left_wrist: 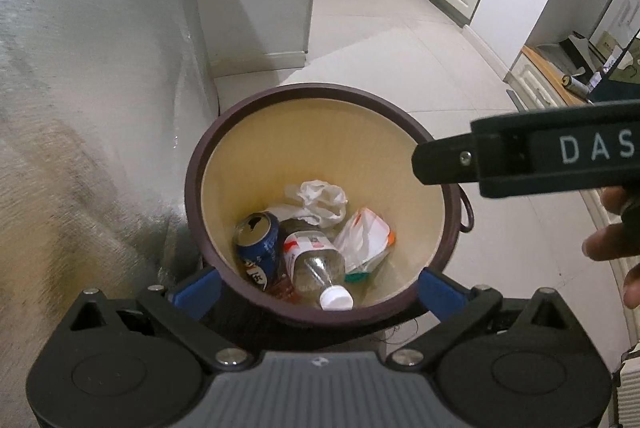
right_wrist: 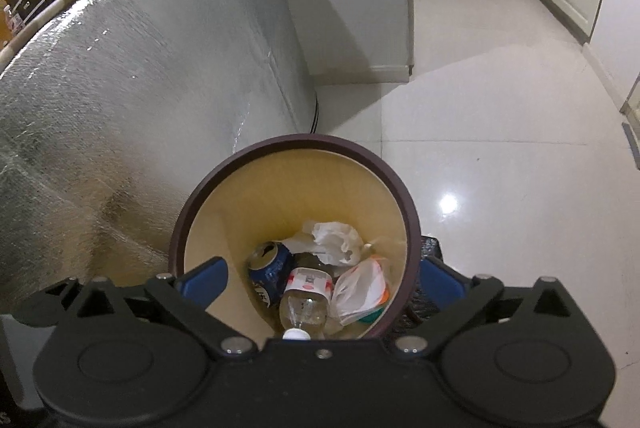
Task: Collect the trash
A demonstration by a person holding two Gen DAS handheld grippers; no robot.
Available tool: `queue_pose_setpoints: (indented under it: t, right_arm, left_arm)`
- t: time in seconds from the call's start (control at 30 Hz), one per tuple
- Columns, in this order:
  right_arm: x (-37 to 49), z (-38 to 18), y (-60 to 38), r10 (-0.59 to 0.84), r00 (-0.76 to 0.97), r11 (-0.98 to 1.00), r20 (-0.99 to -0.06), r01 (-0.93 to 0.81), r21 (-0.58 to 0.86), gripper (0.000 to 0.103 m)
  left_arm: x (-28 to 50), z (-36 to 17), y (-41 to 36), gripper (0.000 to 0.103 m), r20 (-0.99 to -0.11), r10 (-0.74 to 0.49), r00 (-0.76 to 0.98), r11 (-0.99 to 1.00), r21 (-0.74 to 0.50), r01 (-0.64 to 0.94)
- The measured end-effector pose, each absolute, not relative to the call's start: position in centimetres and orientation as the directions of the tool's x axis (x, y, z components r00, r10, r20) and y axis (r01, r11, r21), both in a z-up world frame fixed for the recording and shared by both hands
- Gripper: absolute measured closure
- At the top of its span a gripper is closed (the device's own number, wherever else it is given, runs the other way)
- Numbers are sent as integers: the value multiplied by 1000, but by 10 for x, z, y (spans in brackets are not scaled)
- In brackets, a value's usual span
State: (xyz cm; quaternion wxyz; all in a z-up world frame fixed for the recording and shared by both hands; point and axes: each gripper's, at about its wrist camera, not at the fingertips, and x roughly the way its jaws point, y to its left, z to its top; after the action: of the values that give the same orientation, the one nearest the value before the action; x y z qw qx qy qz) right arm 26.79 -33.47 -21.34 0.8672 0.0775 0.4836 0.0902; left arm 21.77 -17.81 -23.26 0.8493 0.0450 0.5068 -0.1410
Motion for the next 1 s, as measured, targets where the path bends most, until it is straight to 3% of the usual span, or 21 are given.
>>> queue_pose_setpoints:
  t: [0.53, 1.0]
  right_arm:
    - [191, -155, -348, 192, 591, 978, -783, -52, 201, 0]
    - [104, -83, -351, 151, 713, 977, -685, -2, 213, 0]
  left_arm:
    - [152, -172, -166, 0, -857, -163, 490, 965, -33, 262]
    - [74, -78, -141, 0, -738, -166, 654, 968, 6, 253]
